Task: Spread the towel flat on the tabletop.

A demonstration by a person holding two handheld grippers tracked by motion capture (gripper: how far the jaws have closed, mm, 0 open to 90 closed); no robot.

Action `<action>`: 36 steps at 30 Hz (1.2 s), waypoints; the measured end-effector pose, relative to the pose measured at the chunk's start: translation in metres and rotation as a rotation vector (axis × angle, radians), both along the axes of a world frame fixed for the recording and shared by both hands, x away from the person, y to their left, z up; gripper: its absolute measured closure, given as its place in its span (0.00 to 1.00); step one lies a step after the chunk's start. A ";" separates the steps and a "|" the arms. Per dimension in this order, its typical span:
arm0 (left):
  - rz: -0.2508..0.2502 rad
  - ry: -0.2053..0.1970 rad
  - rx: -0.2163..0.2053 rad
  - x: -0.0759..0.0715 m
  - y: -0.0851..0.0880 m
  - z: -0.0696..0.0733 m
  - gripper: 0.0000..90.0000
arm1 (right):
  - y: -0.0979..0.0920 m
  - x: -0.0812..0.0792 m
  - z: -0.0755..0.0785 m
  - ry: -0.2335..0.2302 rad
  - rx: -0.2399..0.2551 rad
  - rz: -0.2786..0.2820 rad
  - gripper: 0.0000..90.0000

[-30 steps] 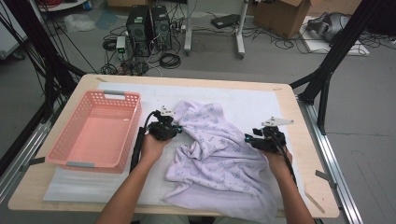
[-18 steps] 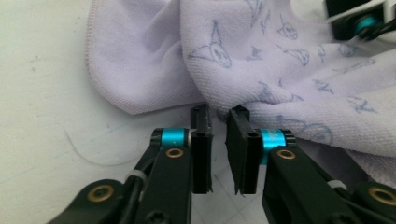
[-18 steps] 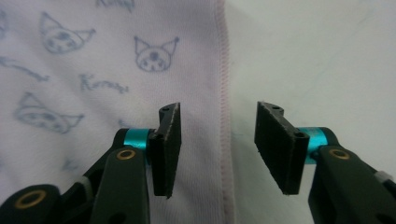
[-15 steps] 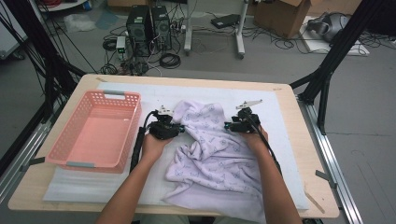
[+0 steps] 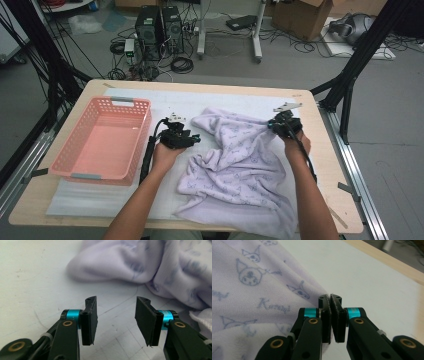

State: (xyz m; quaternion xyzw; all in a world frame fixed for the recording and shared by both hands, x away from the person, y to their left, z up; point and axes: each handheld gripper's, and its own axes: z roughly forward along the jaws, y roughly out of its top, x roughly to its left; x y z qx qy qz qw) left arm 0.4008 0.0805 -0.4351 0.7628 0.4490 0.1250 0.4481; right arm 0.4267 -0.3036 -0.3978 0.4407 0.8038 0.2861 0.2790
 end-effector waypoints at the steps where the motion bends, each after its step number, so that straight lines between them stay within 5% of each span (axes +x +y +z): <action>1: 0.004 -0.001 -0.011 0.000 -0.001 0.000 0.59 | -0.008 -0.003 0.002 -0.002 -0.009 -0.028 0.97; 5: 0.004 0.011 -0.038 0.002 -0.006 -0.002 0.60 | -0.031 -0.015 0.001 0.006 -0.075 -0.133 0.97; 8: -0.008 0.012 -0.041 0.005 -0.010 -0.002 0.62 | -0.040 -0.021 -0.008 0.032 -0.061 -0.156 0.95; 11: -0.011 -0.012 -0.045 0.010 -0.015 -0.002 0.65 | -0.043 -0.027 -0.011 0.013 -0.013 -0.177 0.79; 14: 0.004 0.038 -0.036 0.019 -0.020 -0.011 0.68 | -0.041 -0.034 -0.006 0.009 0.030 -0.153 0.73; 21: -0.047 0.050 -0.046 0.029 -0.051 -0.010 0.70 | -0.030 -0.051 0.010 -0.058 0.048 -0.067 0.70; 31: -0.204 0.074 0.056 0.045 -0.116 -0.002 0.53 | -0.032 -0.068 -0.005 -0.086 0.066 -0.017 0.68; 36: -0.284 0.070 0.143 0.042 -0.144 -0.002 0.48 | -0.036 -0.075 -0.015 -0.074 0.082 -0.011 0.67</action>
